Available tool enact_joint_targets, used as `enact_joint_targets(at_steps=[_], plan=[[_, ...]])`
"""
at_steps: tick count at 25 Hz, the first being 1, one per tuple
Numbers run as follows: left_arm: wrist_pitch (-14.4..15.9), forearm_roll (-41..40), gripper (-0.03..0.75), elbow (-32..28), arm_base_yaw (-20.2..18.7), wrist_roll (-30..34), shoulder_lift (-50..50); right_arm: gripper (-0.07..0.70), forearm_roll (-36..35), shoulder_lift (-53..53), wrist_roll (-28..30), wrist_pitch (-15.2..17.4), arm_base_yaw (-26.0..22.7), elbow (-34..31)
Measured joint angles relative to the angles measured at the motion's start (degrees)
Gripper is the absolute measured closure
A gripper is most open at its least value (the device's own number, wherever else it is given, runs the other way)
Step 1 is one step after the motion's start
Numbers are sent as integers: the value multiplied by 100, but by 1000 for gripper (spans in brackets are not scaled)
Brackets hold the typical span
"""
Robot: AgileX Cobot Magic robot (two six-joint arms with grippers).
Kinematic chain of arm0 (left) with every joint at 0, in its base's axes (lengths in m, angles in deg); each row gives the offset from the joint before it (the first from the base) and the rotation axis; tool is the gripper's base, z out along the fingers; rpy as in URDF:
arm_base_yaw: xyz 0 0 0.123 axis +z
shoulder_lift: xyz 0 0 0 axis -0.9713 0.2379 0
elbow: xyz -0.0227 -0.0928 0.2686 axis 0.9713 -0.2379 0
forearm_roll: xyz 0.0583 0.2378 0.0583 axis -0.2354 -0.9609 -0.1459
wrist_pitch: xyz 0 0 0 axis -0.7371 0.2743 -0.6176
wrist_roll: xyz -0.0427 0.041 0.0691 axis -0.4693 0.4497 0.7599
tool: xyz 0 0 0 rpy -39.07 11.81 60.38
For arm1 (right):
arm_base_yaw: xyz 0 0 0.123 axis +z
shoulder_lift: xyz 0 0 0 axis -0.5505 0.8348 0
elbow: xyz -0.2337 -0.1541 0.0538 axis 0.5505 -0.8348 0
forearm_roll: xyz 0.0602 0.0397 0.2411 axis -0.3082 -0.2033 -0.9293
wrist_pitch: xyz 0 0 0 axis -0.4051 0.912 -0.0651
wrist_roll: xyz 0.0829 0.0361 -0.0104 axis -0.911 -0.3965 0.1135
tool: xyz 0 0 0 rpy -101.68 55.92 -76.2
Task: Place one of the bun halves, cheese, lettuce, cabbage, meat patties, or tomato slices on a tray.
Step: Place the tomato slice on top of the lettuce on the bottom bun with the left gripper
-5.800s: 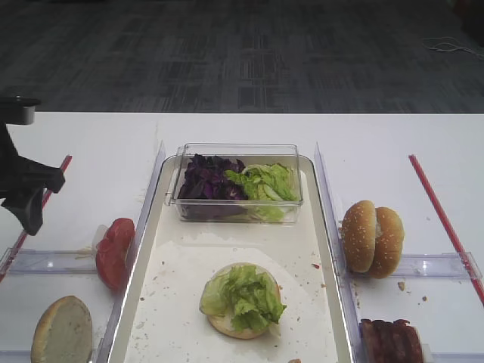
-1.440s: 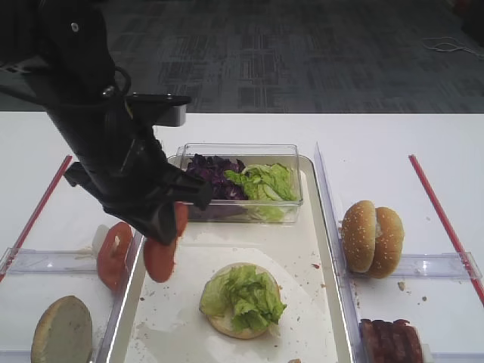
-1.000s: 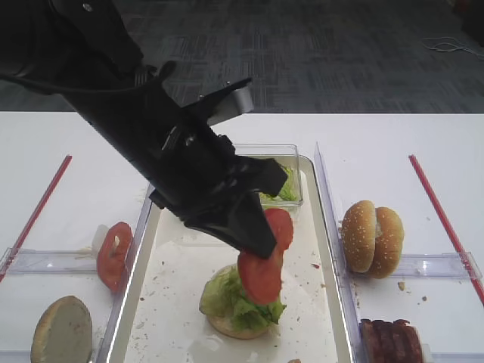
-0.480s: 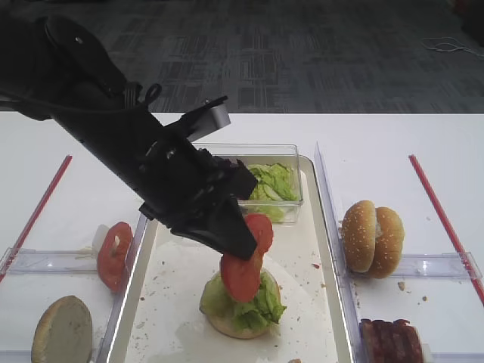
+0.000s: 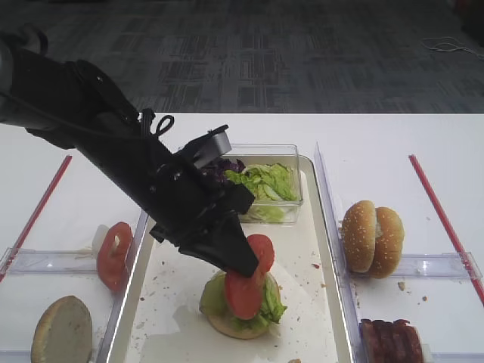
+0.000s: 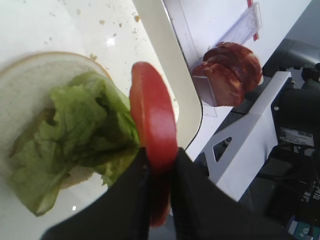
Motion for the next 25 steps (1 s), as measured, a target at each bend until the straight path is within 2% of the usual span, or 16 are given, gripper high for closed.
enact_joint_targets(at_steps=[8,18,21,25], plan=[[3,88,618,0,57,107,354,-58,0,0,0,0,0,0],[-78,-270,612,0,195,-35,391,-58,0,0,0,0,0,0],[-78,-313,566,0,195,-53,391,-58,0,0,10,0,0,0],[-78,-317,444,0,195,-67,391,-58,0,0,20,0,0,0]])
